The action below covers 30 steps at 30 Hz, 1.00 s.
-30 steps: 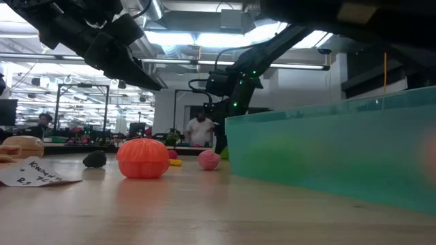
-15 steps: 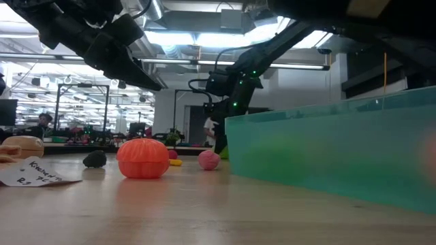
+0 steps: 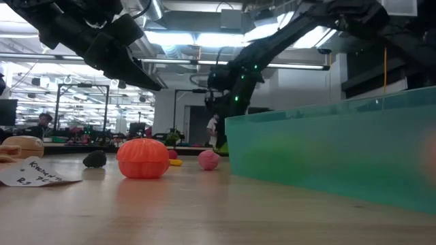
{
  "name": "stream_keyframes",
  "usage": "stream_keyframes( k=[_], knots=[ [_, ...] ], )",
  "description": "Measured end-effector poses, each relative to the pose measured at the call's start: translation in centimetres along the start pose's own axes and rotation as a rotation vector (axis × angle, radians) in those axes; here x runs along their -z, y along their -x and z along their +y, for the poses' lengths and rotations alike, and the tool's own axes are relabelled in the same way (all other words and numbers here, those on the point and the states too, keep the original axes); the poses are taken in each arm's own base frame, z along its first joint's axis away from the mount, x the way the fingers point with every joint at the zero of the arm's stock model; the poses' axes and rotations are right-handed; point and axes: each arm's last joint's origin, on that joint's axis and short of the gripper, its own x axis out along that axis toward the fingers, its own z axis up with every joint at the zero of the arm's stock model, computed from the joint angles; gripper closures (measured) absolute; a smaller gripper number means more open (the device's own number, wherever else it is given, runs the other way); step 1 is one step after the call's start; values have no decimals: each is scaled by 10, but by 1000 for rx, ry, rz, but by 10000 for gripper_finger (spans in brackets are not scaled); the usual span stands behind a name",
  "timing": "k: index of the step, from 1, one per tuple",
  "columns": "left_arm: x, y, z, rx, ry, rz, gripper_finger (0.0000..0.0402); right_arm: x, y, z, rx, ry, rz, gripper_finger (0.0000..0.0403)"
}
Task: Pick and placing Produce into tupperware
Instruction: Put the cabbage into the green bin
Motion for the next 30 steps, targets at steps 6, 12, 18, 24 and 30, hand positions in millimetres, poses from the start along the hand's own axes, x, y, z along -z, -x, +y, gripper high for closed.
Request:
stream_keyframes(
  k=[6, 12, 18, 24, 30],
  knots=[
    [0, 0, 0, 0, 0, 0, 115, -7, 33, 3, 14, 11, -66, 177],
    [0, 0, 0, 0, 0, 0, 115, -13, 65, 8, 27, 22, -133, 177],
    [0, 0, 0, 0, 0, 0, 115, -15, 93, 19, 59, 24, -168, 177],
    [0, 0, 0, 0, 0, 0, 115, -13, 122, 36, 120, 38, -185, 177],
    [0, 0, 0, 0, 0, 0, 115, 13, 129, 56, 114, 22, -258, 177]
  ],
)
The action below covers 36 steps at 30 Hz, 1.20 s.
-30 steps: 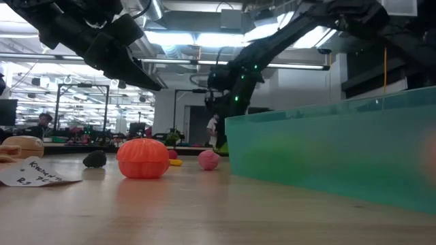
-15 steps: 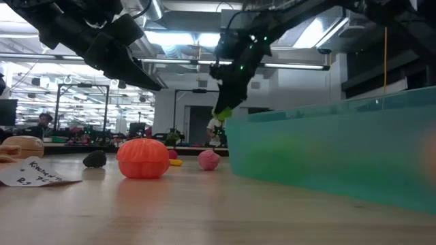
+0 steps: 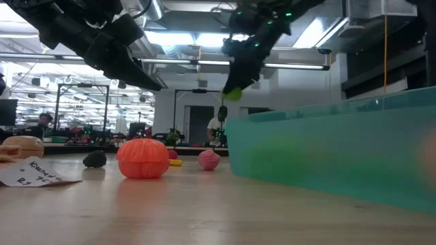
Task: Pick and placing Produce into tupperware
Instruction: Put the cabbage into the green bin
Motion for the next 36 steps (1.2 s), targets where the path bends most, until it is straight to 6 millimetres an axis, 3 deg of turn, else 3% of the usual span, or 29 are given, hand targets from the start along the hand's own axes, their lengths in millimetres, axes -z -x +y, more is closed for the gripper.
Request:
stream_keyframes(
  k=[17, 26, 36],
  knots=[
    [0, 0, 1, -3, 2, -4, 115, 112, 78, 52, -48, -7, -511, 177],
    [-12, 1, -4, 179, -42, -144, 115, 172, 87, 76, -218, 41, -644, 177],
    [-21, 3, -8, 229, -102, -248, 115, 197, 88, 95, -345, 153, -765, 177]
  ],
)
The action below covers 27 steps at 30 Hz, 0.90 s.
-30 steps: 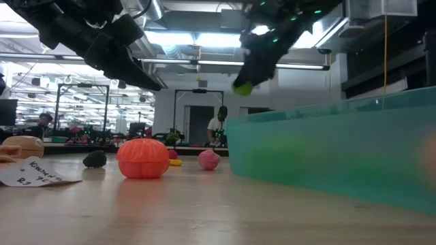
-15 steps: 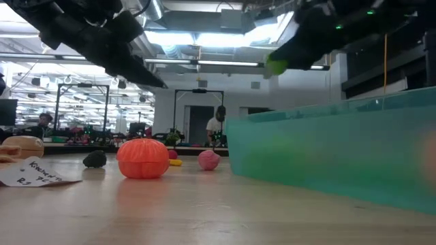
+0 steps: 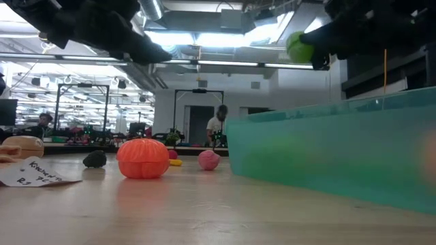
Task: Pick and placing Produce into tupperware
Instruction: Put the cabbage into the green bin
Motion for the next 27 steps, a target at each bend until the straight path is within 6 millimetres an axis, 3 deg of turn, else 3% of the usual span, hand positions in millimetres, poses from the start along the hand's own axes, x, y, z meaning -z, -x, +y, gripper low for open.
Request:
stream_keyframes(
  k=[8, 22, 27],
  knots=[
    [-3, -2, -7, 34, -13, -21, 115, 4, 1, 8, -63, 77, -78, 177],
    [-6, -3, -16, 75, -30, -37, 115, 8, 1, 13, -137, -49, -20, 177],
    [-6, -3, -16, 74, -31, -39, 115, -6, -3, 22, -175, -61, 77, 177]
  ],
)
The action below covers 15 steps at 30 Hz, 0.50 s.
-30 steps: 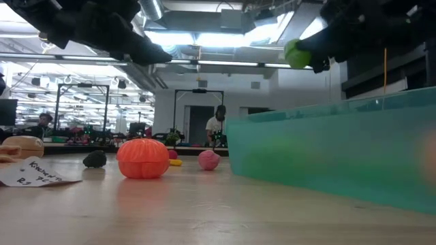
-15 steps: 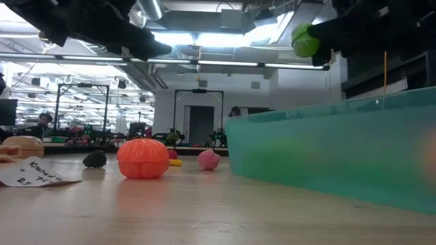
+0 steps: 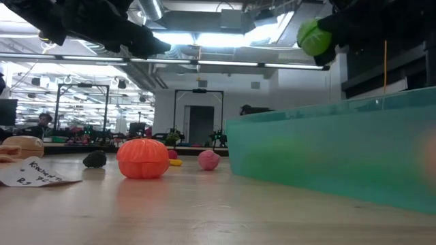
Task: Pick and placing Produce into tupperware
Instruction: Put the cabbage into the green bin
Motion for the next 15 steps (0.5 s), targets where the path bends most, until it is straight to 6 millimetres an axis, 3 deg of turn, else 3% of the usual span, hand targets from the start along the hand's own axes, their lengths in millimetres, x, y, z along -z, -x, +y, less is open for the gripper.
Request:
stream_keyframes(
  k=[9, 15],
  knots=[
    [-2, 0, 0, -4, -4, -16, 115, -32, -1, 14, 34, -7, 202, 177],
    [-2, 0, 0, -4, -5, -16, 115, -49, -15, 19, 52, -3, 331, 177]
  ],
)
